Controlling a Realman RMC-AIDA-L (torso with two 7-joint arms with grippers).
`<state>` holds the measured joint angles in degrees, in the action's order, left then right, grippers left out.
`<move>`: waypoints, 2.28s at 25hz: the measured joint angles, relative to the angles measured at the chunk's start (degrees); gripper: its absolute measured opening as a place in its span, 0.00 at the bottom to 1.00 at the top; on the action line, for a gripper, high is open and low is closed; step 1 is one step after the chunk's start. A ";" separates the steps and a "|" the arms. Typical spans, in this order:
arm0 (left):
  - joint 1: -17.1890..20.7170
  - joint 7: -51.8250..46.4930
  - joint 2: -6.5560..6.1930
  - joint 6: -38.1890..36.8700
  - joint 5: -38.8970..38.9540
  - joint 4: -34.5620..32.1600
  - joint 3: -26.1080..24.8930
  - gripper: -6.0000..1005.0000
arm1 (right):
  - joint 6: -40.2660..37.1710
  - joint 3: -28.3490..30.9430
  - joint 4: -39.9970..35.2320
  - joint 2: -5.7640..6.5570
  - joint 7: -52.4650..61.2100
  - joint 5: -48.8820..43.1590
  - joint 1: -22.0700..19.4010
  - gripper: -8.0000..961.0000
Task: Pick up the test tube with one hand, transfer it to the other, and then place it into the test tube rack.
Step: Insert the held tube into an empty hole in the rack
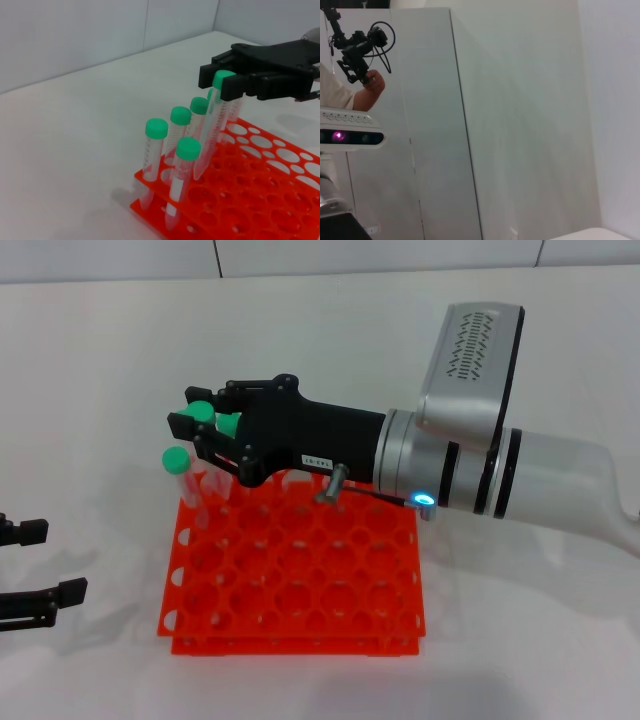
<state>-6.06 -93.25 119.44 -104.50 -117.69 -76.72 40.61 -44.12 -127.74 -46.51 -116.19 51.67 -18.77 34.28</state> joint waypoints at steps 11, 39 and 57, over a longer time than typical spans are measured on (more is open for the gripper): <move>-0.76 -0.08 -0.03 0.00 -0.13 0.59 0.00 0.88 | 0.08 0.05 0.72 0.00 -0.08 -0.11 0.31 0.40; -1.42 -0.09 -0.09 0.36 -0.79 0.70 -0.01 0.88 | -0.01 -0.12 1.30 0.00 0.36 -0.04 0.69 0.43; -1.85 -0.09 -0.09 0.79 -0.92 0.70 0.00 0.88 | -0.04 -0.42 2.16 0.00 0.33 -0.55 1.01 0.45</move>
<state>-7.90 -93.34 119.35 -103.71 -118.61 -76.02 40.60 -44.15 -128.16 -44.36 -116.19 51.99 -19.32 35.29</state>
